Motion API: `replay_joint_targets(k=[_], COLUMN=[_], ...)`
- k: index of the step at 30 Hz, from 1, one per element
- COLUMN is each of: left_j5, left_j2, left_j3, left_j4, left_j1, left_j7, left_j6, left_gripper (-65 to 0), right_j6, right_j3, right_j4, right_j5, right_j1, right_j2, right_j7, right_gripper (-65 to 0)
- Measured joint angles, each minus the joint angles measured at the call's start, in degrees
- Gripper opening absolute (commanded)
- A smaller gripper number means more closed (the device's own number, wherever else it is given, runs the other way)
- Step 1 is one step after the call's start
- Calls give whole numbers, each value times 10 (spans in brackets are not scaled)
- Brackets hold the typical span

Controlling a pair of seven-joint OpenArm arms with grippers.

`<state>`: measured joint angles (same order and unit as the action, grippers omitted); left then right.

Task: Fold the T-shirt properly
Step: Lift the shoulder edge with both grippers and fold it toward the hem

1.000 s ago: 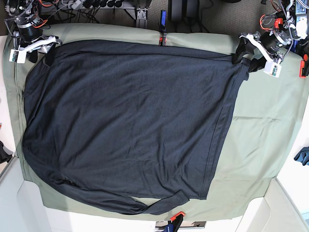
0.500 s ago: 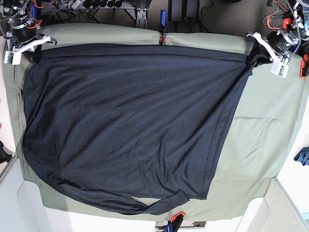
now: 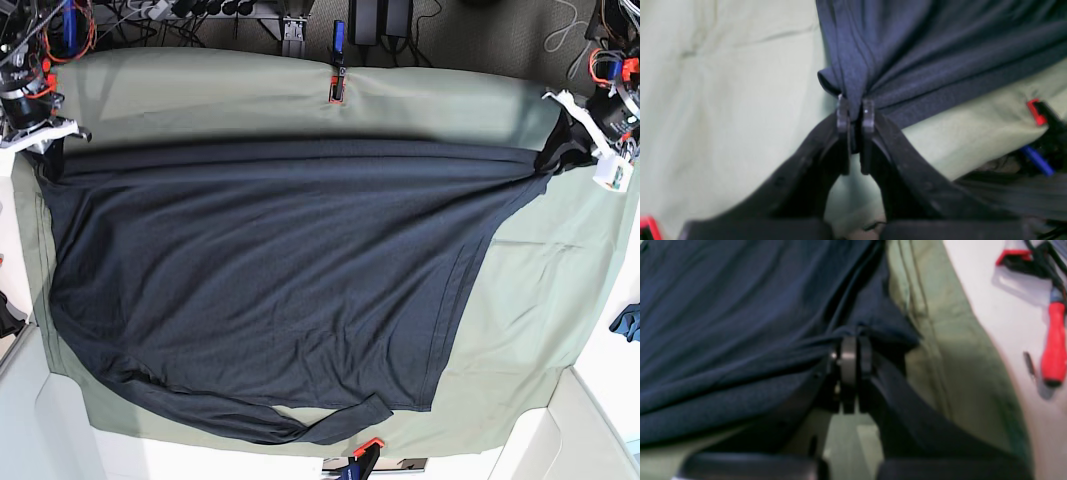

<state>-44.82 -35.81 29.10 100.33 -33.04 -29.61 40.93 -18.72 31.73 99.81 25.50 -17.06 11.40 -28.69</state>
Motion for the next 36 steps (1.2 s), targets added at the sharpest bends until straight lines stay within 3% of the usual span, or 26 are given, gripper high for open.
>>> replay_joint_targets(k=[6, 14, 19, 27, 31, 36], left_j5=[25, 65, 80, 91, 144, 172], left_j2=[-51, -64, -58, -32, -12, 20], left_j3=[-90, -240, -332, -410, -433, -433], left_j4=[-73, -214, -323, -444, -483, -546], left_j1=[94, 288, 399, 523, 560, 601], left_j7=[9, 40, 60, 70, 114, 115], left_j6=[2, -1, -1, -4, -5, -15], left_gripper=[-650, -650, -650, -650, -624, -623], right_j6=[-19, -18, -32, -29, -26, -25], right_j3=[-3, -2, -1, -12, -38, -60], right_j4=[-95, -177, -239, -299, -337, -362], right_j5=[-6, -10, -29, -58, -94, -110], right_j1=[84, 174, 232, 301, 334, 364], right_j2=[-1, -1, -1, 3, 3, 3], right_j7=[-1, -2, -4, 1, 1, 6], right_gripper=[-650, -650, -650, -650, -650, -650])
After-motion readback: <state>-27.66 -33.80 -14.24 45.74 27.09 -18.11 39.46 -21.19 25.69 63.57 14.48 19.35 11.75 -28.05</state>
